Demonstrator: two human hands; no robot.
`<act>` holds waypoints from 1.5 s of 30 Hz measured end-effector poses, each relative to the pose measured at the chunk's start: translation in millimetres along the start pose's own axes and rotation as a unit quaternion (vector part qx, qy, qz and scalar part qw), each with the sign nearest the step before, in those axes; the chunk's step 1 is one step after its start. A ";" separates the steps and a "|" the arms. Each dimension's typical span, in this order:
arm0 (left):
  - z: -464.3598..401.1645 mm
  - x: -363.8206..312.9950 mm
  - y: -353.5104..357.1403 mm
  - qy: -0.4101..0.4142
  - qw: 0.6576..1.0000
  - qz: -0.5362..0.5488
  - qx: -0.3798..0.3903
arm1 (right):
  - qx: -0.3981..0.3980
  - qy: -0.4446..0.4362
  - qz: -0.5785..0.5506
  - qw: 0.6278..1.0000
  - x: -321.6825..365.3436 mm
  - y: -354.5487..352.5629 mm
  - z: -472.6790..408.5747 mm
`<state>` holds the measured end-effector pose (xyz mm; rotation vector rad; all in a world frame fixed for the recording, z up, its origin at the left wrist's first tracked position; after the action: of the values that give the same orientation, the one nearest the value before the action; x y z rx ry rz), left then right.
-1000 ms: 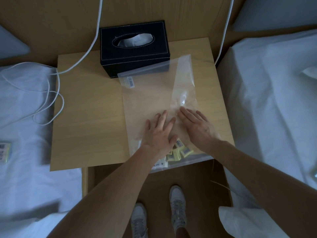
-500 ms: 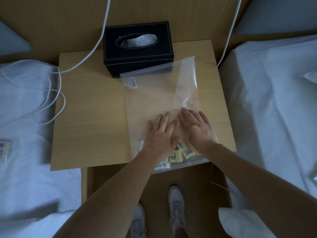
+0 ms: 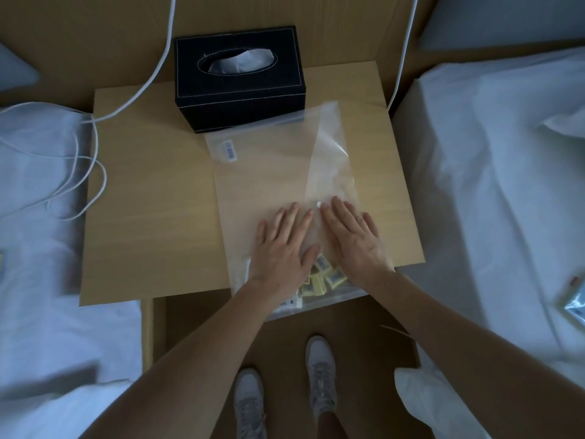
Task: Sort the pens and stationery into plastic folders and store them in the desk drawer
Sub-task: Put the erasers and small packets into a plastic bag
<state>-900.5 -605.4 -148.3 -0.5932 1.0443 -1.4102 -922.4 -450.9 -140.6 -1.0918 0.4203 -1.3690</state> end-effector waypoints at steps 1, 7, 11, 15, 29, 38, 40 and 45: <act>-0.9 -0.3 -0.7 -0.002 1.000 0.003 0.005 | -0.003 0.003 0.007 1.000 1.5 -0.4 0.2; -3.9 -4.5 -10.2 -0.015 1.000 -0.020 0.013 | -0.008 0.015 0.106 0.994 7.1 -7.3 -5.5; -5.8 -6.6 -17.5 -0.024 0.998 -0.038 0.052 | -0.013 0.007 0.134 0.991 15.2 -17.7 -15.4; -6.0 -8.8 -19.5 -0.027 0.997 -0.047 0.060 | -0.016 0.008 0.124 0.992 16.8 -14.9 -20.2; 21.2 39.3 -28.1 -0.055 0.998 -0.023 0.000 | -0.130 0.086 -0.194 0.968 2.4 -4.1 25.9; 44.1 60.6 -20.3 -0.076 0.997 -0.028 -0.004 | -0.232 0.275 -0.534 0.765 11.7 41.3 88.2; 44.9 53.9 -16.9 -0.064 0.998 -0.024 -0.010 | -0.236 0.285 -0.604 0.706 17.0 51.6 88.9; 46.4 44.6 -6.0 -0.059 0.998 -0.008 -0.017 | -0.188 0.229 -0.788 0.539 33.2 61.5 85.2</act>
<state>-870.5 -660.2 -131.9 -0.7022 0.9738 -1.3568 -812.5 -459.4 -138.0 -1.4524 -0.0822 -3.3795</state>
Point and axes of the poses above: each hand's wrist, its own z-axis away from the middle knuckle, its own y-axis out of the palm, x = y × z, the point moved 1 cm from there along -z, towards the middle knuckle, and after that the axes turned 6 degrees about x, right-handed, at the moved point
